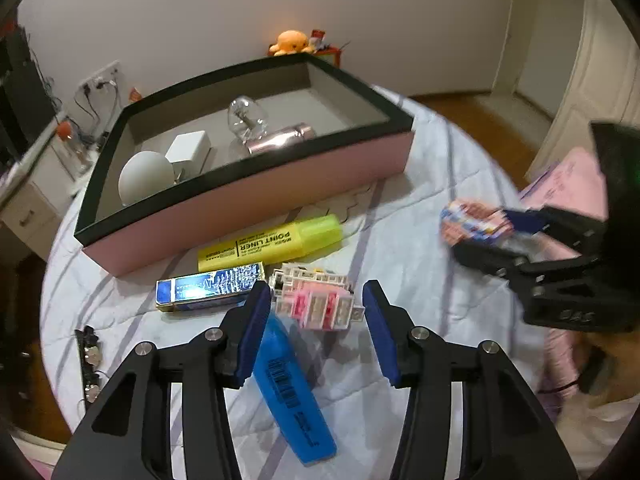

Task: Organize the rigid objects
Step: 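Grasp the white-and-pink block cat with the left gripper while the right gripper holds its block figure, then carry the block cat into the box with the left gripper while the right gripper lowers the pink figure there, then open both grippers and lift them away from the box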

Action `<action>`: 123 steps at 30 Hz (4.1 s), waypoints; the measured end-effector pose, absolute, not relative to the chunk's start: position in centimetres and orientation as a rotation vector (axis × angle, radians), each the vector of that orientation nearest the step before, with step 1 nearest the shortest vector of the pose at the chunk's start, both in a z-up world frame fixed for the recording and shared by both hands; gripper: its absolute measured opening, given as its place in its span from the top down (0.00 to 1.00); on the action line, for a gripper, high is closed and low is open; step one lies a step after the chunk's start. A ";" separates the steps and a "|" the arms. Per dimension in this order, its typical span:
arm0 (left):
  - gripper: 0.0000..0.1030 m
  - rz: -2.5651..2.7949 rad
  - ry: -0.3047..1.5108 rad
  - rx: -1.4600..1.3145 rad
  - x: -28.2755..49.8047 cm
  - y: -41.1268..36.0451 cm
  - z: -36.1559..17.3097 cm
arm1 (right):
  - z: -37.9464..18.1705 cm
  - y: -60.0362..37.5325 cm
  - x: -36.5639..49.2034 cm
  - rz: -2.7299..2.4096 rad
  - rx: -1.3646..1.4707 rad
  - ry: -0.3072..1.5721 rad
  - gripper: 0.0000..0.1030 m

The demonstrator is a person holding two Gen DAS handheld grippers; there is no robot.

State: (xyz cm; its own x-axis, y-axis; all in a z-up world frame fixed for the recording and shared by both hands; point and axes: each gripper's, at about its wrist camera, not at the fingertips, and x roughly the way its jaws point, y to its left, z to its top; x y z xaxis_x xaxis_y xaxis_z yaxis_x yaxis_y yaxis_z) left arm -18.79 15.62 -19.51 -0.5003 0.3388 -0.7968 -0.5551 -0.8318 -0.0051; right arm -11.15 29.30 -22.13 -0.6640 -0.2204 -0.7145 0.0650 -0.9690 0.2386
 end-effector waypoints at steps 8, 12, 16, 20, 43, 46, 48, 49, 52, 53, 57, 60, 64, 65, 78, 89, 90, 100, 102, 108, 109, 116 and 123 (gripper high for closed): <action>0.54 2.322 0.317 -1.195 -19.0 15.5 -20.7 | -22.5 28.2 -11.7 -2.727 1.239 -0.247 0.33; 0.53 2.331 0.334 -1.193 -19.2 16.2 -21.0 | -22.5 28.1 -11.8 -2.735 1.245 -0.238 0.33; 0.52 2.318 0.348 -1.190 -19.7 17.1 -21.2 | -22.6 28.2 -11.9 -2.739 1.248 -0.239 0.33; 0.53 2.281 0.386 -1.190 -19.8 18.4 -21.8 | -22.6 28.1 -12.0 -2.741 1.250 -0.233 0.33; 0.62 2.253 0.228 -1.055 -19.0 14.3 -16.7 | -19.2 27.7 -12.0 -2.755 1.123 -0.254 0.33; 0.62 2.260 0.203 -1.011 -19.2 13.5 -15.3 | -17.8 27.1 -12.1 -2.754 1.078 -0.232 0.33; 0.62 2.273 0.205 -0.987 -19.7 13.1 -14.6 | -16.5 26.6 -12.4 -2.762 1.045 -0.199 0.33; 0.62 2.281 0.207 -0.978 -20.0 13.0 -14.3 | -16.0 26.3 -12.6 -2.763 1.033 -0.187 0.33; 0.62 2.290 0.203 -0.958 -21.3 12.9 -13.3 | -14.6 25.7 -13.9 -2.775 1.001 -0.147 0.33; 0.62 2.286 0.196 -0.952 -21.9 12.8 -13.1 | -14.2 25.5 -14.5 -2.782 0.991 -0.136 0.33; 0.62 2.297 0.174 -0.971 -24.3 12.2 -13.1 | -13.9 24.8 -17.6 -2.786 1.003 -0.107 0.33; 0.62 2.309 0.156 -1.003 -26.4 11.7 -13.7 | -14.7 24.6 -19.9 -2.786 1.045 -0.096 0.33; 0.62 2.325 0.134 -1.066 -28.7 10.9 -15.3 | -16.3 24.8 -22.1 -2.788 1.122 -0.076 0.33; 0.62 2.335 0.132 -1.084 -29.3 10.6 -15.7 | -16.6 24.9 -22.5 -2.788 1.131 -0.083 0.33; 0.43 2.321 0.070 -1.049 -30.7 10.7 -16.0 | -17.5 25.1 -23.8 -2.797 1.151 -0.081 0.30; 0.01 2.455 -0.074 -1.001 -27.0 6.1 -14.0 | -14.0 25.1 -19.5 -2.848 1.025 -0.126 0.22; 0.00 2.468 -0.087 -0.991 -26.7 5.7 -13.7 | -13.5 25.0 -18.9 -2.853 1.008 -0.129 0.22; 0.00 2.587 -0.106 -0.962 -20.2 0.3 -13.7 | -11.7 22.8 -14.1 -2.856 0.927 -0.123 0.19; 0.00 2.594 -0.083 -0.973 -19.3 -0.2 -14.1 | -11.8 22.3 -13.4 -2.853 0.926 -0.121 0.19; 0.00 2.597 -0.077 -1.017 -17.5 -1.7 -15.2 | -12.8 20.6 -11.7 -2.834 0.963 -0.113 0.19; 0.00 2.595 -0.068 -1.022 -17.2 -1.8 -15.4 | -13.0 20.3 -11.3 -2.830 0.972 -0.110 0.19; 0.00 2.580 -0.025 -1.068 -15.8 -2.6 -17.0 | -15.2 18.4 -10.1 -2.792 1.049 -0.087 0.19; 0.00 2.576 -0.010 -1.076 -15.3 -2.7 -17.2 | -16.1 17.3 -10.1 -2.762 1.092 -0.061 0.19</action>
State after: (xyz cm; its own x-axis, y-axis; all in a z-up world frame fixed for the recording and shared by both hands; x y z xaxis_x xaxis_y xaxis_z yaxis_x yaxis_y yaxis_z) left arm -15.28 -2.74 -17.19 -0.6512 0.3195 -0.6884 -0.3141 -0.9392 -0.1388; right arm -10.07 17.27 -16.12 -0.7171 -0.1735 -0.6750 0.1437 -0.9845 0.1005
